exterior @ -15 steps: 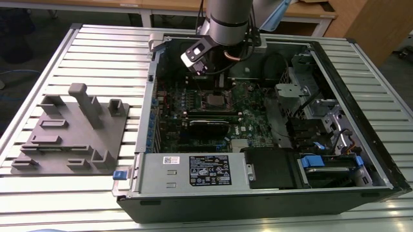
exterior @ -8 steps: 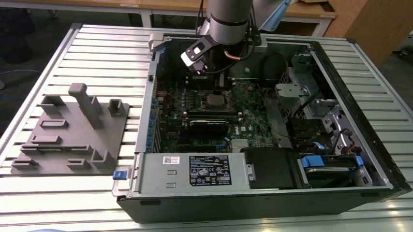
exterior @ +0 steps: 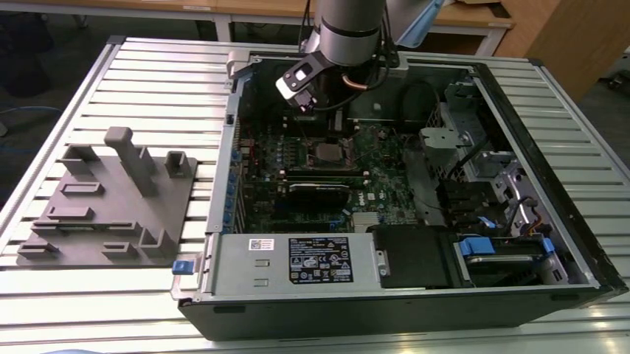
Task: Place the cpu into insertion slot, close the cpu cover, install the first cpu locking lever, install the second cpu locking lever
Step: 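Close the cpu cover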
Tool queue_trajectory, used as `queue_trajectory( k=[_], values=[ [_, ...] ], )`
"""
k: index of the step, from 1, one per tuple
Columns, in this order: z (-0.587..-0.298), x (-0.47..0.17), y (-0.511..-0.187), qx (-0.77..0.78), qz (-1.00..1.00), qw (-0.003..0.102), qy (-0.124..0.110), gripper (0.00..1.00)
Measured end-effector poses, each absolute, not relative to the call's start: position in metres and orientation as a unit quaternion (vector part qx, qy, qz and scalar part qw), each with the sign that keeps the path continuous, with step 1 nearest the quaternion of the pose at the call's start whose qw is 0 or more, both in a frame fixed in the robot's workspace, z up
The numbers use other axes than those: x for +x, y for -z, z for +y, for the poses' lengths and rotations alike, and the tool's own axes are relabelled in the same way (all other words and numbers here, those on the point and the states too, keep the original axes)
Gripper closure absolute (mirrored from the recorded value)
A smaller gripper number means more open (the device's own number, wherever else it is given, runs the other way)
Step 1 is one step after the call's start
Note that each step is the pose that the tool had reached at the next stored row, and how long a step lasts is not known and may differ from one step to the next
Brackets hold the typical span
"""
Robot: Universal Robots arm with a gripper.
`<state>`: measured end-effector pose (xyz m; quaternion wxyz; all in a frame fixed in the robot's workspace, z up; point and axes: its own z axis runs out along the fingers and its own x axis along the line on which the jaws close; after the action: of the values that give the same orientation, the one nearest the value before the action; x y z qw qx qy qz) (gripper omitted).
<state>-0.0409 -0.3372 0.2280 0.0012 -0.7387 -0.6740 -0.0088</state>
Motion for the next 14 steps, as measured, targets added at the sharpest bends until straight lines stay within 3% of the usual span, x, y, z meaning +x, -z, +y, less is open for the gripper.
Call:
queue_trajectory(
  k=[14],
  values=[
    [-0.3372, -0.0409, -0.2309, -0.739, -0.674, 0.001, 0.009, 0.9]
  ],
)
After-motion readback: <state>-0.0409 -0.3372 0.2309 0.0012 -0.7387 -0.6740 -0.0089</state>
